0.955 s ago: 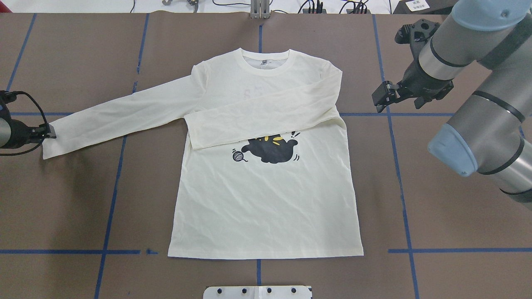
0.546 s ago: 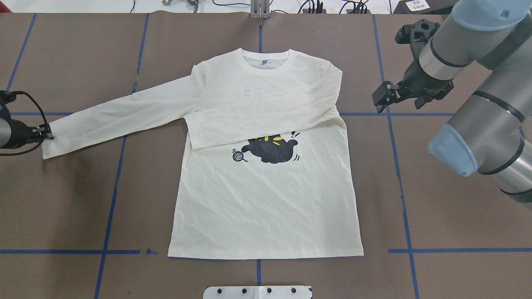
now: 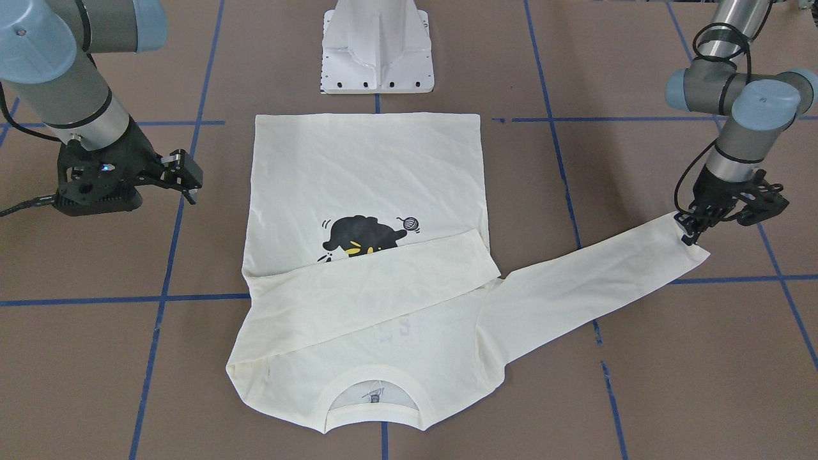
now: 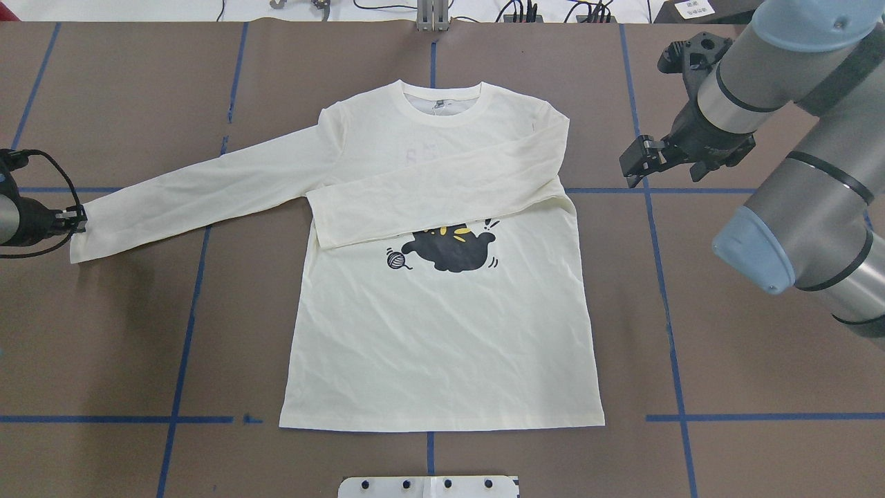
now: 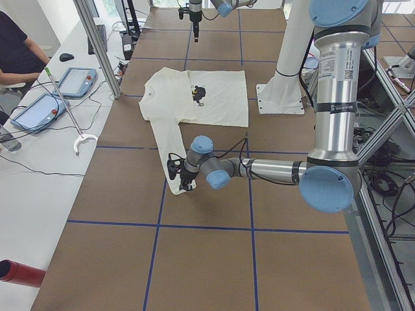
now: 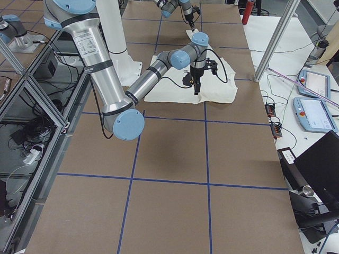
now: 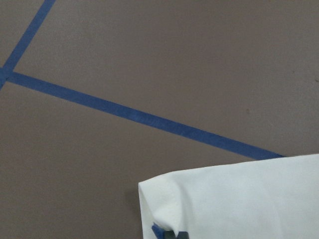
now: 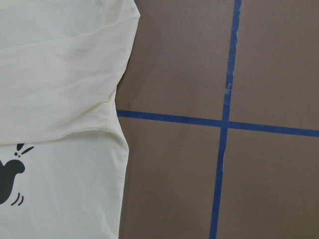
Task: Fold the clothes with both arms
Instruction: 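Grasp the cuff of the sleeve nearest the left gripper, then fold the held sleeve across the chest toward the right gripper and release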
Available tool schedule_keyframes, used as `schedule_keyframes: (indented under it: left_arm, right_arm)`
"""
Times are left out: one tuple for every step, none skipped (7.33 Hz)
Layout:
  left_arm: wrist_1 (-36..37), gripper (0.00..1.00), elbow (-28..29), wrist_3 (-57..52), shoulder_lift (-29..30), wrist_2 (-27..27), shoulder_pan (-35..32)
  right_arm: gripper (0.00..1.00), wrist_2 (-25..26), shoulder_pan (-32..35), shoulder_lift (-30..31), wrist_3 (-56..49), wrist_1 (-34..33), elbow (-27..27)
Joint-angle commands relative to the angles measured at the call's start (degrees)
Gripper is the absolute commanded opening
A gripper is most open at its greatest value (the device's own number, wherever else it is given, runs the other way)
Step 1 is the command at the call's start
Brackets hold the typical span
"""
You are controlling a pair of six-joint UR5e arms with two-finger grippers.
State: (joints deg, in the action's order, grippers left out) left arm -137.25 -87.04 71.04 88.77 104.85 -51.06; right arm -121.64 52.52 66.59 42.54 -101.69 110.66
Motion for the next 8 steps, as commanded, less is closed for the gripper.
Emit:
schedule_keyframes:
  left_arm:
    - [1.0,0.00,-3.2,0.0,0.1,3.6,0.0]
    - [2.5,0.00,-5.1,0.0,0.5,5.0,0.1]
    - [7.3,0.00,-6.5,0.1,4.7,4.9,0.1]
    - [15.4,0.00,-6.7,0.1,11.5,4.7,0.1]
    - [22.7,0.00,-6.7,0.1,17.1,4.4,0.1]
    - [24.6,0.00,-7.3,0.1,18.7,3.8,0.2]
    - [27.2,0.00,-7.4,2.5,22.0,3.9,0.6]
    - [33.1,0.00,-6.8,4.3,27.6,3.7,2.4]
  right_arm:
    - [1.00,0.0,0.2,0.3,0.0,0.0,0.4]
    - [1.00,-0.1,0.7,1.2,0.0,-0.1,1.2]
    - [1.00,-0.7,1.2,3.1,0.0,-0.1,2.4]
    - [1.00,-0.7,2.2,5.3,0.0,0.0,3.4]
    - [1.00,-0.7,2.8,7.2,0.0,0.0,3.8]
    - [1.00,-0.6,3.3,7.3,0.0,0.0,3.7]
    - [1.00,-0.5,3.5,7.6,-0.1,0.0,3.3]
    - [1.00,-0.7,4.0,8.3,-0.5,0.0,3.3]
